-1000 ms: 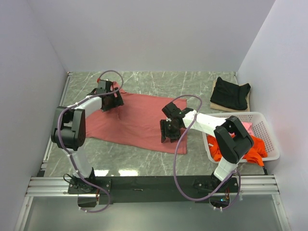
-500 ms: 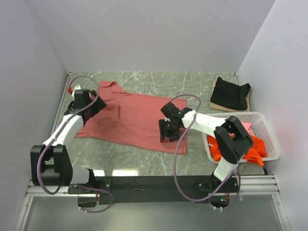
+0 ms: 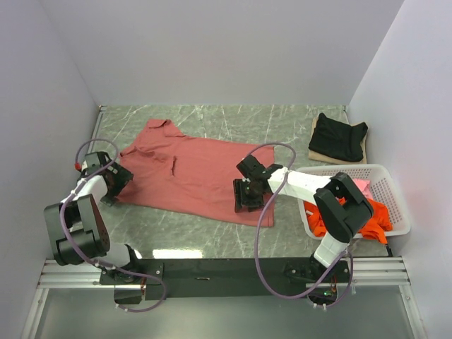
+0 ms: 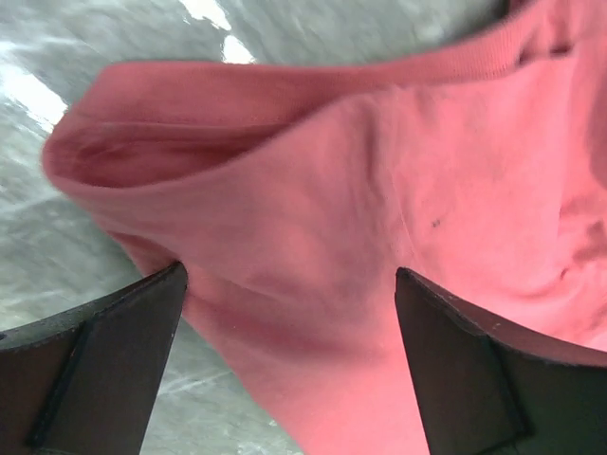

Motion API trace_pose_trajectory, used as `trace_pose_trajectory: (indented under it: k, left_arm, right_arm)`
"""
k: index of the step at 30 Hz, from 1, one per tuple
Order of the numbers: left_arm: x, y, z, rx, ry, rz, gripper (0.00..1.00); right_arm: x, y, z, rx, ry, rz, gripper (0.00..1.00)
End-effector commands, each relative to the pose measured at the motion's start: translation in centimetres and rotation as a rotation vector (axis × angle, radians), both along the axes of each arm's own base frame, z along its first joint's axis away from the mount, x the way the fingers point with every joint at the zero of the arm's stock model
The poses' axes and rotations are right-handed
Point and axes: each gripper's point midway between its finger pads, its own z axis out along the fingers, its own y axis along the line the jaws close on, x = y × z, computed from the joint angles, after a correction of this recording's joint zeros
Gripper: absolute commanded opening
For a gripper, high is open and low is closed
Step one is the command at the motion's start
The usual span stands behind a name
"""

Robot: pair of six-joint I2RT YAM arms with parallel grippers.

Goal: Fold and stack the t-shirts
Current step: Fold the tshirt

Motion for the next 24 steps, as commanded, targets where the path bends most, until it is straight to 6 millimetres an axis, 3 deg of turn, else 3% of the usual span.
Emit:
trace_pose_trajectory:
  k: [1,8,10,11,12,15,18,21,24]
  left_arm:
    - [0.0,0.9,-0.2,-0.027,-0.001,0.017,0.99]
    - [-1.5,1.6,0.6,-0.019,0.003,0.043,0.99]
    - [-1.2,1.6,1.8,-0.007,-0.040,0.036,0.99]
    - [-0.2,2.1,4.1,0.023,-0.104,0.022,0.99]
    - [0.4,2.3,4.8,0.031,-0.123,0.020,0.99]
    - [2.7,3.0,8.8,0.063,-0.216,0.005,0.99]
    - [5.2,4.1,11.3,0.082,-0.263,0.007,0.99]
    - [7.4,4.9,12.6,0.084,-0.280,0.012,0.99]
    - [9.2,6.7,10.8,0.103,-0.227,0.047,0.93]
  right_arm:
    - [-4.2,-2.4,-3.4,-0.104,0.126,-0.004,0.61]
    - [-6.5,-3.3,-3.6,-0.118,0.160,-0.007,0.61]
    - [-6.7,-3.3,-3.4,-0.113,0.157,-0.002,0.61]
    - [-6.4,-3.1,-2.8,-0.107,0.138,0.007,0.61]
    - [-6.4,-3.1,-2.8,-0.107,0.138,0.007,0.61]
    - [-5.1,-2.5,-1.4,-0.105,0.093,0.018,0.62]
    - [-3.0,-1.1,1.1,-0.084,0.021,0.038,0.62]
    - [-0.7,0.6,3.5,-0.057,-0.048,0.063,0.62]
    - [1.4,2.3,5.2,-0.037,-0.086,0.084,0.62]
